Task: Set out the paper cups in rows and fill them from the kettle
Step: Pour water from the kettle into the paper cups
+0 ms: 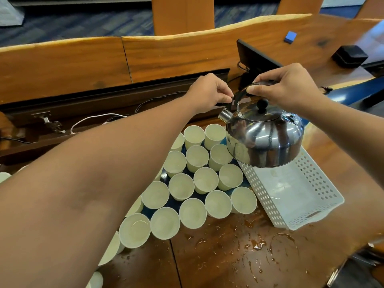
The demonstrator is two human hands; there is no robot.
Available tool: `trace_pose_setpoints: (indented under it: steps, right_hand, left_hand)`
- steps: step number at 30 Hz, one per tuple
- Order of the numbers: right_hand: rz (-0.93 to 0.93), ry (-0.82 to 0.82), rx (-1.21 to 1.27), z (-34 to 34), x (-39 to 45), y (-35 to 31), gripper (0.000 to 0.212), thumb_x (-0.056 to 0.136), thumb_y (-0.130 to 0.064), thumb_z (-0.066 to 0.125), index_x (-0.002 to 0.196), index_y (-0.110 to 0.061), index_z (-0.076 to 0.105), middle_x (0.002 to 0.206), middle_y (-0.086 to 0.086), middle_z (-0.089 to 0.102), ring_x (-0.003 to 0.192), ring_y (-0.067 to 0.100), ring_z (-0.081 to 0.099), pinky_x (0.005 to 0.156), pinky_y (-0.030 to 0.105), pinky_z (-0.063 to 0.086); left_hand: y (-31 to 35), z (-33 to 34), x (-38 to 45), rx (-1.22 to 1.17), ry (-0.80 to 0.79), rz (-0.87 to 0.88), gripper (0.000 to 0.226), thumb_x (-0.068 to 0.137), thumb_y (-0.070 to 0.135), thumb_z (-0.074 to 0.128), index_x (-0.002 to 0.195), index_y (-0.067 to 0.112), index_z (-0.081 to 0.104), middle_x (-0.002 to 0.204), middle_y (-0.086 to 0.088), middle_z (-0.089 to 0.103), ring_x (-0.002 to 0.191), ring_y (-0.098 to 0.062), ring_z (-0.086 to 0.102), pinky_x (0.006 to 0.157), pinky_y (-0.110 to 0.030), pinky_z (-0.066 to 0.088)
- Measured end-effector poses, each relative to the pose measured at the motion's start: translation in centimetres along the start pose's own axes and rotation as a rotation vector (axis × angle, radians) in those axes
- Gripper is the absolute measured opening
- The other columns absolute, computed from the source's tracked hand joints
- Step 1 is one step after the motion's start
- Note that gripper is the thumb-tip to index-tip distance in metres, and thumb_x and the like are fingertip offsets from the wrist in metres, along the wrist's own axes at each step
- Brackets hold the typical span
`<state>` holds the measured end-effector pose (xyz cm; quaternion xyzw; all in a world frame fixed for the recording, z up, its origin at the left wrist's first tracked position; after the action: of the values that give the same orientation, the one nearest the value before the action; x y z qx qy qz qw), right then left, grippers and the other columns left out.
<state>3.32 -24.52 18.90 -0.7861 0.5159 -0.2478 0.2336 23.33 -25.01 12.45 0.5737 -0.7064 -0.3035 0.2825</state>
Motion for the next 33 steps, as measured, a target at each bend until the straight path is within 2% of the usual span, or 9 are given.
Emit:
trace_pose_setpoints:
  steps: [6, 10, 12, 15, 17, 24, 27, 29, 33]
  right_hand:
    - [-0.013, -0.027, -0.043, 0.4, -0.3, 0.3, 0.022, 0.084, -0.036, 0.077, 0.086, -0.014, 0.077, 0.081, 0.008, 0.072, 0.066, 0.003, 0.054, 0.063, 0.017, 0.043]
    - [-0.010, -0.040, -0.076, 0.5, -0.2, 0.5, 0.021, 0.083, -0.038, 0.077, 0.086, -0.017, 0.077, 0.073, 0.001, 0.068, 0.058, -0.002, 0.051, 0.054, 0.007, 0.037]
    - [-0.014, -0.043, -0.090, 0.6, -0.3, 0.5, 0.022, 0.083, -0.039, 0.076, 0.087, -0.017, 0.077, 0.074, 0.001, 0.069, 0.060, 0.000, 0.053, 0.055, 0.009, 0.039]
    - [-0.017, -0.043, -0.096, 0.7, -0.2, 0.7, 0.023, 0.083, -0.041, 0.076, 0.087, -0.018, 0.077, 0.080, 0.008, 0.072, 0.072, 0.021, 0.062, 0.065, 0.028, 0.049]
    - [-0.023, -0.043, -0.100, 0.7, -0.2, 0.9, 0.024, 0.083, -0.042, 0.076, 0.087, -0.018, 0.077, 0.080, 0.010, 0.072, 0.079, 0.028, 0.064, 0.069, 0.035, 0.051]
    - [-0.032, -0.046, -0.105, 0.6, -0.4, 1.0, 0.023, 0.083, -0.042, 0.076, 0.086, -0.019, 0.077, 0.079, 0.011, 0.071, 0.078, 0.029, 0.063, 0.066, 0.032, 0.048]
    - [-0.022, -0.033, -0.096, 0.5, -0.7, 1.0, 0.024, 0.083, -0.041, 0.075, 0.089, -0.017, 0.077, 0.083, 0.009, 0.072, 0.081, 0.025, 0.065, 0.066, 0.027, 0.047]
    - [-0.013, -0.016, -0.082, 0.4, -1.1, 1.1, 0.024, 0.084, -0.040, 0.075, 0.090, -0.016, 0.077, 0.085, 0.007, 0.073, 0.084, 0.021, 0.065, 0.066, 0.023, 0.047]
    - [0.012, 0.027, -0.025, 0.1, -1.9, 1.2, 0.022, 0.084, -0.038, 0.076, 0.090, -0.017, 0.077, 0.087, 0.007, 0.073, 0.080, 0.014, 0.064, 0.072, 0.027, 0.050]
  left_hand:
    - [-0.3, 1.3, 0.1, 0.015, -0.004, -0.026, 0.013, 0.089, 0.024, 0.073, 0.100, 0.026, 0.078, 0.097, 0.007, 0.073, 0.098, -0.011, 0.063, 0.095, -0.039, 0.052]
    - [-0.3, 1.7, -0.1, 0.003, -0.011, -0.029, 0.015, 0.090, 0.022, 0.072, 0.103, 0.024, 0.078, 0.101, 0.005, 0.073, 0.097, -0.010, 0.062, 0.092, -0.032, 0.050]
    - [-0.2, 1.8, -0.2, 0.002, -0.008, -0.034, 0.016, 0.090, 0.020, 0.072, 0.104, 0.022, 0.078, 0.104, 0.003, 0.073, 0.098, -0.011, 0.062, 0.089, -0.029, 0.049]
    - [-0.1, 1.9, -0.3, -0.002, -0.006, -0.047, 0.016, 0.090, 0.020, 0.072, 0.105, 0.021, 0.078, 0.107, 0.002, 0.073, 0.100, -0.011, 0.061, 0.087, -0.026, 0.046]
    - [0.0, 2.1, -0.3, 0.003, -0.006, -0.049, 0.017, 0.090, 0.019, 0.071, 0.106, 0.020, 0.078, 0.109, 0.001, 0.072, 0.101, -0.010, 0.060, 0.086, -0.025, 0.043]
    - [0.2, 2.5, -0.2, 0.008, -0.013, -0.050, 0.019, 0.091, 0.019, 0.070, 0.108, 0.019, 0.078, 0.108, 0.000, 0.072, 0.099, -0.011, 0.060, 0.089, -0.027, 0.047]
    - [0.2, 2.5, -0.1, 0.014, -0.013, -0.047, 0.018, 0.090, 0.021, 0.071, 0.107, 0.021, 0.078, 0.107, 0.001, 0.073, 0.097, -0.010, 0.060, 0.091, -0.029, 0.049]
    - [0.1, 2.6, 0.1, 0.022, -0.008, -0.050, 0.017, 0.090, 0.023, 0.072, 0.105, 0.024, 0.078, 0.104, 0.004, 0.073, 0.098, -0.011, 0.061, 0.095, -0.036, 0.051]
    - [0.4, 2.6, 0.3, 0.041, -0.008, -0.057, 0.011, 0.087, 0.027, 0.074, 0.096, 0.032, 0.079, 0.092, 0.015, 0.070, 0.102, -0.015, 0.062, 0.099, -0.052, 0.046]
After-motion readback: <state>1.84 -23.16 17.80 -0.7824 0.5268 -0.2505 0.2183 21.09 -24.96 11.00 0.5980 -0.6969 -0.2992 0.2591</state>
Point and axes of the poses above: each hand's wrist, its own x-axis towards the middle knuckle, its own z-axis out of the palm, y = z × x, the point moved 2 cm from there along x, towards the middle knuckle
